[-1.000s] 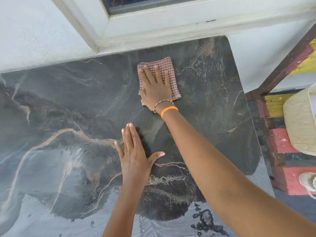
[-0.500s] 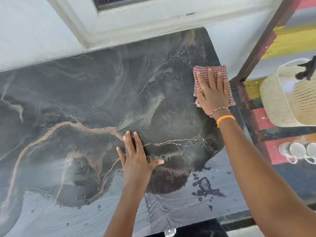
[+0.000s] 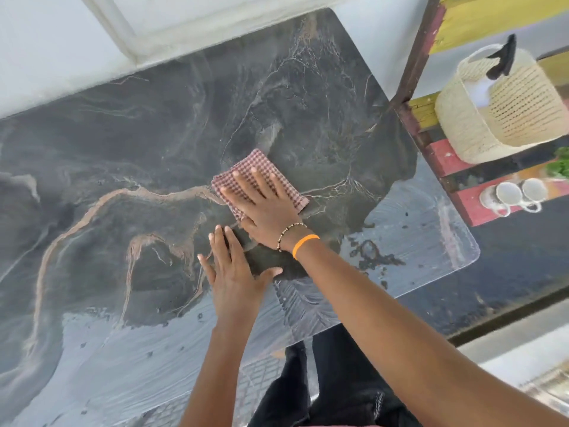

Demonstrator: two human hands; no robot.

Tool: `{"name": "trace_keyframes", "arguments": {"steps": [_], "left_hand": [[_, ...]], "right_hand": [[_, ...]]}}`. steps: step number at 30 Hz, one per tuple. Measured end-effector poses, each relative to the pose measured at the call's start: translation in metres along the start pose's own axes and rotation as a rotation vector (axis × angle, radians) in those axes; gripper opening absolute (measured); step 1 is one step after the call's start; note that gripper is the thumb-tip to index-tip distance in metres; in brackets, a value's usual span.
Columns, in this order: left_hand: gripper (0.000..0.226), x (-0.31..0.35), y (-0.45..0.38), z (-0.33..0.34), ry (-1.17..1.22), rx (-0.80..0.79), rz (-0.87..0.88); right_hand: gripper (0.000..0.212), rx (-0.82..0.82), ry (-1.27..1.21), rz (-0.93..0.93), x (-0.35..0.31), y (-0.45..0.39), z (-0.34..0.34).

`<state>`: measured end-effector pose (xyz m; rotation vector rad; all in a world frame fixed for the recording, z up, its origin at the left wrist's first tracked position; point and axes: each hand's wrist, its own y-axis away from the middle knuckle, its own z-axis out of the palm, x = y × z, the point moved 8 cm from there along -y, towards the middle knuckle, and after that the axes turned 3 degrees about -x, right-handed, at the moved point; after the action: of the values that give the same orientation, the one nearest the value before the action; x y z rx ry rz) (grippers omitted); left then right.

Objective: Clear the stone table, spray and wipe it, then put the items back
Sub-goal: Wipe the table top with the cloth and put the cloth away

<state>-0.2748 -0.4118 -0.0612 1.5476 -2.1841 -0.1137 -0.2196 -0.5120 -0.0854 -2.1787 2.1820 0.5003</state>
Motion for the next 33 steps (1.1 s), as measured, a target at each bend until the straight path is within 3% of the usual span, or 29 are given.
{"name": "trace_keyframes", "arguments": {"steps": [3,5,12,15,21,33], "left_hand": [[0.108,-0.004,0.012,0.001,-0.003,-0.008,0.06],[0.108,0.002,0.014,0.004,0.032,-0.037,0.106],[0.104,0.032,0.02,0.024,0.026,-0.122,0.223],[0.105,0.03,0.018,0.025,0.02,-0.111,0.222],[0.104,0.01,0.023,0.022,0.07,-0.073,0.182],[0.096,-0.13,0.061,-0.018,0.13,0.116,-0.214]], "right_hand": [[0.064,-0.01,0.04,-0.077,0.012,0.029,0.005],[0.063,0.023,0.053,0.007,0.045,0.05,0.0],[0.057,0.131,-0.084,0.629,0.222,0.127,-0.027],[0.056,0.211,-0.142,0.838,0.248,0.16,-0.028],[0.059,0.221,-0.128,0.856,0.189,0.164,-0.011],[0.063,0.069,-0.126,0.289,-0.087,0.026,0.026]]}}
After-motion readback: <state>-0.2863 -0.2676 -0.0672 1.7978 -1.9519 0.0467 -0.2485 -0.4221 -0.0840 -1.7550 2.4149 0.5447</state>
